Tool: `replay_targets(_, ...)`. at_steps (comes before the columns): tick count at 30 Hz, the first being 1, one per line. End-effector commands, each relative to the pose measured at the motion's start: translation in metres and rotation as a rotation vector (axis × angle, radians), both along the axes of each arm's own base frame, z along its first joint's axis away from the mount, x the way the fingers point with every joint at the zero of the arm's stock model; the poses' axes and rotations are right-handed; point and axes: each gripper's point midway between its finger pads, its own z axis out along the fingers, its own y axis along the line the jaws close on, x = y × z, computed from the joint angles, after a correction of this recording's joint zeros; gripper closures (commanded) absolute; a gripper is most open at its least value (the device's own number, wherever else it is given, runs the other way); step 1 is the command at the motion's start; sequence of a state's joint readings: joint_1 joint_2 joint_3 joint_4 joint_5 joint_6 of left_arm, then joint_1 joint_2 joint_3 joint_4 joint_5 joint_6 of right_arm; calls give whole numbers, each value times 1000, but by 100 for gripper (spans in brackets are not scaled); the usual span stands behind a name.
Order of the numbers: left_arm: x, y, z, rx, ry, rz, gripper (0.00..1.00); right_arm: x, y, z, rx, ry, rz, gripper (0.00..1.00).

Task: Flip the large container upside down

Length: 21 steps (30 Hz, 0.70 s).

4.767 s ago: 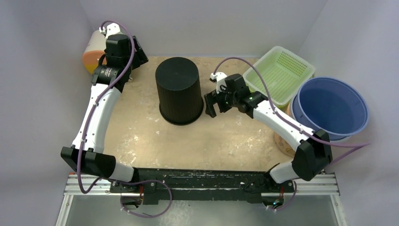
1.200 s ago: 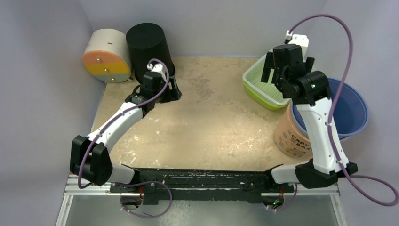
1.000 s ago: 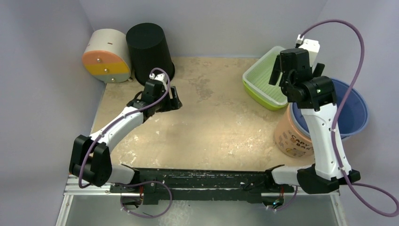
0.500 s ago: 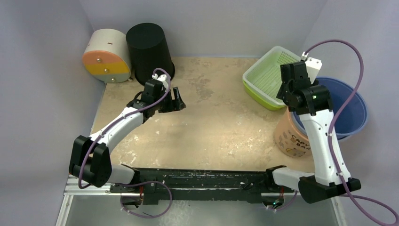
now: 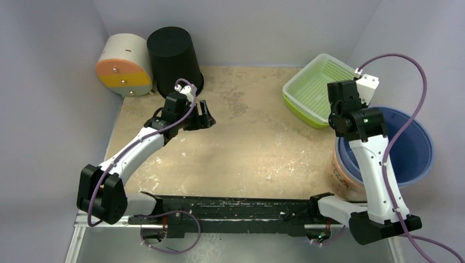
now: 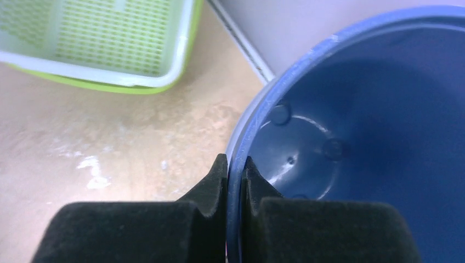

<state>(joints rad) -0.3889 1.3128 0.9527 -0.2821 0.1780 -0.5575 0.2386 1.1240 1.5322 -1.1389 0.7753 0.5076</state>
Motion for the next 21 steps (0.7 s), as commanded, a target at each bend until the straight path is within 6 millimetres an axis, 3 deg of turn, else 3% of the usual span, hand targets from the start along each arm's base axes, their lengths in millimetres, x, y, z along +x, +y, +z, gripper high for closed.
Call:
replay_targets(1,-1,3,12,-9,-37,18,28,5,-6,24,-7,-78,-41,100)
replay_targets(4,0,5,12,-7,-41,30,28,11,-7,54,-30,-128,-7,100)
replay_targets(12,2,8,13,13,-46,44,28,17,-13,158,-140,-286,77,100)
replay_targets(15,2,9,10,25,-39,40,28,33,-5,166,-176,-267,161,100)
replay_targets(21,3,7,12,24,-35,32,28,65,26,146,-99,-223,317,100)
